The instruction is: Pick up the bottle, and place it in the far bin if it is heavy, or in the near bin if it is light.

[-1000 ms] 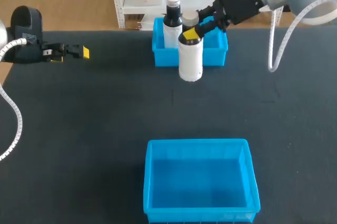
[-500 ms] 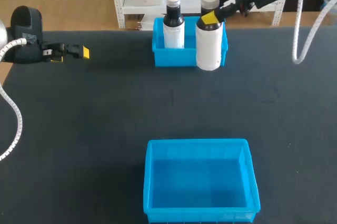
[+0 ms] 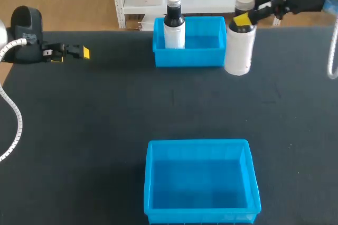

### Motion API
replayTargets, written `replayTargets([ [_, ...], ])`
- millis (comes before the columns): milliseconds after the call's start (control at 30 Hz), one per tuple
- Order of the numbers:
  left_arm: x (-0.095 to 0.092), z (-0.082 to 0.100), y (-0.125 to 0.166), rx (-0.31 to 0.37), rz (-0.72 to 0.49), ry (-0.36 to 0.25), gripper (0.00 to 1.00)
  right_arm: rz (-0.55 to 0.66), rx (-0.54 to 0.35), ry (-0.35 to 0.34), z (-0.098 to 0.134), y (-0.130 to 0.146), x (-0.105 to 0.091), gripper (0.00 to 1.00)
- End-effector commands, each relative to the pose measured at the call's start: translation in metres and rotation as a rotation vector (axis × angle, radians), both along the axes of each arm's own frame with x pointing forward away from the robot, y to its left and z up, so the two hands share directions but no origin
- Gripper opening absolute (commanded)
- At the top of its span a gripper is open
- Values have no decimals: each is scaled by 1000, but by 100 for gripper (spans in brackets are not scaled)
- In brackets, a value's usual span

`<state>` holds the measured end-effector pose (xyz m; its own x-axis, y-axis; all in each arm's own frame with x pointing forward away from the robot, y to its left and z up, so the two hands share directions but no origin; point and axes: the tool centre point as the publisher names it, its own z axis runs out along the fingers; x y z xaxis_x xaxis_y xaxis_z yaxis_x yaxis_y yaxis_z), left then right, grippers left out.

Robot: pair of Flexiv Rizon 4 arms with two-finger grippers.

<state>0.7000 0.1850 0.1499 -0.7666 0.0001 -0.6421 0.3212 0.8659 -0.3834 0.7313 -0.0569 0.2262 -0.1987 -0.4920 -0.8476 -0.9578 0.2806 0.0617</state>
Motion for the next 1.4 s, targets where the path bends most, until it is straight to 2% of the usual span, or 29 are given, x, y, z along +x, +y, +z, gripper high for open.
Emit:
replayTargets([
  [33, 0, 0, 0, 0, 0, 0, 100, -71, -2, -30, -3, -28, -11, 0],
  [233, 0, 0, 0, 0, 0, 0, 100, -124, -6, -24, -13, -58, -7, 0],
  [467, 0, 0, 0, 0, 0, 0, 100, -168, -11, -19, -18, -80, -8, 0],
  [933, 0, 0, 0, 0, 0, 0, 100, -200, -6, -17, -17, -95, -19, 0],
  [1133, 0, 0, 0, 0, 0, 0, 100, -188, -4, -26, -8, -91, -36, 0],
  [1400, 0, 0, 0, 0, 0, 0, 100, -123, -20, -27, -1, -67, -74, 0],
])
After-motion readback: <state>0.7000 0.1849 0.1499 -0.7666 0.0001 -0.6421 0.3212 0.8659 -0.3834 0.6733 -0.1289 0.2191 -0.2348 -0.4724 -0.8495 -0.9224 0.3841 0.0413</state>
